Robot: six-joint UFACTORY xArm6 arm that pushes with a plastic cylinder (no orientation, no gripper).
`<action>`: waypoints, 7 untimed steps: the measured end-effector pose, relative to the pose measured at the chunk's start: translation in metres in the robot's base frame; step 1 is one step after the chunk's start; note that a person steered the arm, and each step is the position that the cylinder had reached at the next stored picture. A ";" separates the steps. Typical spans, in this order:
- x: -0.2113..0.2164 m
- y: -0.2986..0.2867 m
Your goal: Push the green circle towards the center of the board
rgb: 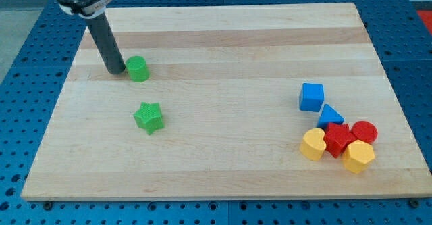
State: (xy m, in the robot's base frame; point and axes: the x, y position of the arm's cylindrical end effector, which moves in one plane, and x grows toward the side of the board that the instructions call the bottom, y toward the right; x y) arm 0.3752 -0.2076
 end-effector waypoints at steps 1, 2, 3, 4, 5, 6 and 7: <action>0.000 0.006; -0.001 0.044; -0.002 0.089; -0.006 0.135; -0.006 0.138; -0.008 0.136; -0.006 0.075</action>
State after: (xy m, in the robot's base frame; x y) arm 0.3689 -0.1321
